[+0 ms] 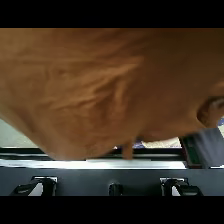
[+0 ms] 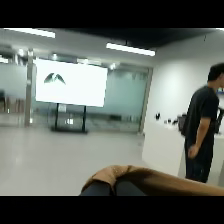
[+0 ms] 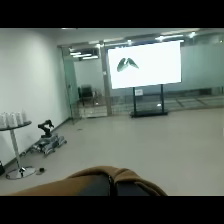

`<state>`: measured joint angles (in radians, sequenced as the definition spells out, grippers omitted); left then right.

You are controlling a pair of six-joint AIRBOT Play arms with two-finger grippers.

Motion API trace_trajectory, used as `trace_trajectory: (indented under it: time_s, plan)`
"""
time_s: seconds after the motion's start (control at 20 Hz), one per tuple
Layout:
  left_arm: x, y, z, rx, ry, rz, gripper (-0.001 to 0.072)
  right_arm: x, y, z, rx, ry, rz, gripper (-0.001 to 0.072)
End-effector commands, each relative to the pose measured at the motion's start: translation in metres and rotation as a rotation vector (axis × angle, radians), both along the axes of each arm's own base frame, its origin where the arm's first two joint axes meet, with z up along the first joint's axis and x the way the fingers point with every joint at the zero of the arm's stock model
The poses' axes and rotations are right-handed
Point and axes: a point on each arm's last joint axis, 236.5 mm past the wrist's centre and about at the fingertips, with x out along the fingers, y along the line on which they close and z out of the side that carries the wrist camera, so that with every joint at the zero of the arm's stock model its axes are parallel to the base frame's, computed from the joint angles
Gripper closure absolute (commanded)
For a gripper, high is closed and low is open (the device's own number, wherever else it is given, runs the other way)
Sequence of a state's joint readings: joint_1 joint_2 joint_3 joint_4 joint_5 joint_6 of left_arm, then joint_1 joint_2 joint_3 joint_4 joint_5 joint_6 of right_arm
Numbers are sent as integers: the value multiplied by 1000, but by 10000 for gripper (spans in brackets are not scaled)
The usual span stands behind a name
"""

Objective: Fold the shirts.

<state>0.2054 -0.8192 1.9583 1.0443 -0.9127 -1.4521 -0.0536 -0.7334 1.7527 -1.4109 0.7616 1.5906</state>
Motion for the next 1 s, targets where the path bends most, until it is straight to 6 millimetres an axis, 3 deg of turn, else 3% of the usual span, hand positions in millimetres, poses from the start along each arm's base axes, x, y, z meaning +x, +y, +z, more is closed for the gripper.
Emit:
trace_trajectory:
  time_s: [0.0, 0.1, 0.25, 0.35, 0.45, 0.55, 0.7, 0.85, 0.95]
  plan:
    - [60, 13, -79, 39, 306, 14, 680, 53, -4, -48, -15, 181, -8, 674]
    - [113, 25, -154, 34, 531, 9, 680, 113, -4, -122, -30, 432, 5, 674]
    - [188, 43, -291, 38, 822, -13, 680, 198, -4, -271, 1, 858, 35, 674]
    - [231, 56, -387, -8, 977, -4, 680, 252, 5, -355, 88, 1003, 73, 674]
    - [264, 64, -453, -60, 1066, 3, 679, 300, 21, -419, 235, 1047, 125, 673]
    - [289, 62, -501, -142, 1121, -16, 679, 329, 33, -460, 376, 1051, 154, 672]
    - [298, 54, -547, -214, 1198, -48, 679, 352, 36, -481, 526, 1020, 144, 672]
    - [290, 41, -577, -216, 1286, -85, 679, 351, 41, -499, 554, 1066, 150, 672]
    - [287, 34, -580, -212, 1308, -103, 651, 342, 46, -506, 550, 1115, 164, 645]
